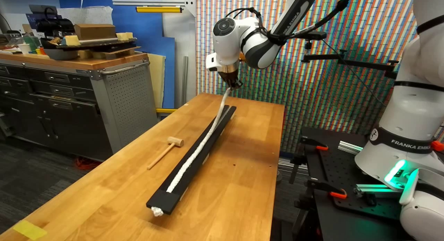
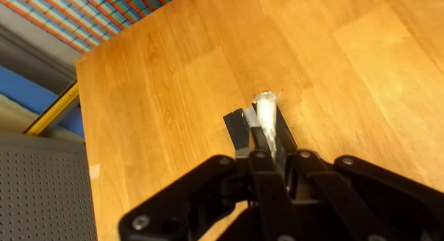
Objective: Put the rope in the hole of the black object
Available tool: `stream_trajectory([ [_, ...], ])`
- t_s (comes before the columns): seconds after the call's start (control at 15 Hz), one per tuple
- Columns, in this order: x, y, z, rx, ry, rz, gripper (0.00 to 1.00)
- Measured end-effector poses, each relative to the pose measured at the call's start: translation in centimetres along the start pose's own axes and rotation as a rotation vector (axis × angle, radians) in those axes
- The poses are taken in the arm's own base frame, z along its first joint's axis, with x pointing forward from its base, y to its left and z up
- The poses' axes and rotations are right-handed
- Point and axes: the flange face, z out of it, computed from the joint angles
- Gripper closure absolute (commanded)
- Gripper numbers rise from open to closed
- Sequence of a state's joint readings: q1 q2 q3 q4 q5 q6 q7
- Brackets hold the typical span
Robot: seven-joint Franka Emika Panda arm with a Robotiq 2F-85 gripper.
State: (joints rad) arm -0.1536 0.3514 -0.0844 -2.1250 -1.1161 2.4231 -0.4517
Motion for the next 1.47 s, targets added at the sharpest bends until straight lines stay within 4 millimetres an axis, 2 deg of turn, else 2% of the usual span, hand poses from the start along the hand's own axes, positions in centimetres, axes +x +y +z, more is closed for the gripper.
stream_trajectory([
  [0.33,-0.1,1.2,2.1,-0.017,0.058,-0.18,0.97],
  [0.8,0.2,2.3,4.0,-0.014,0.049,-0.302,0.97],
  [1.2,1.8,1.4,6.3,0.015,0.046,-0.354,0.97],
  [1.47,2.1,0.7,7.4,0.034,0.041,-0.364,0.97],
])
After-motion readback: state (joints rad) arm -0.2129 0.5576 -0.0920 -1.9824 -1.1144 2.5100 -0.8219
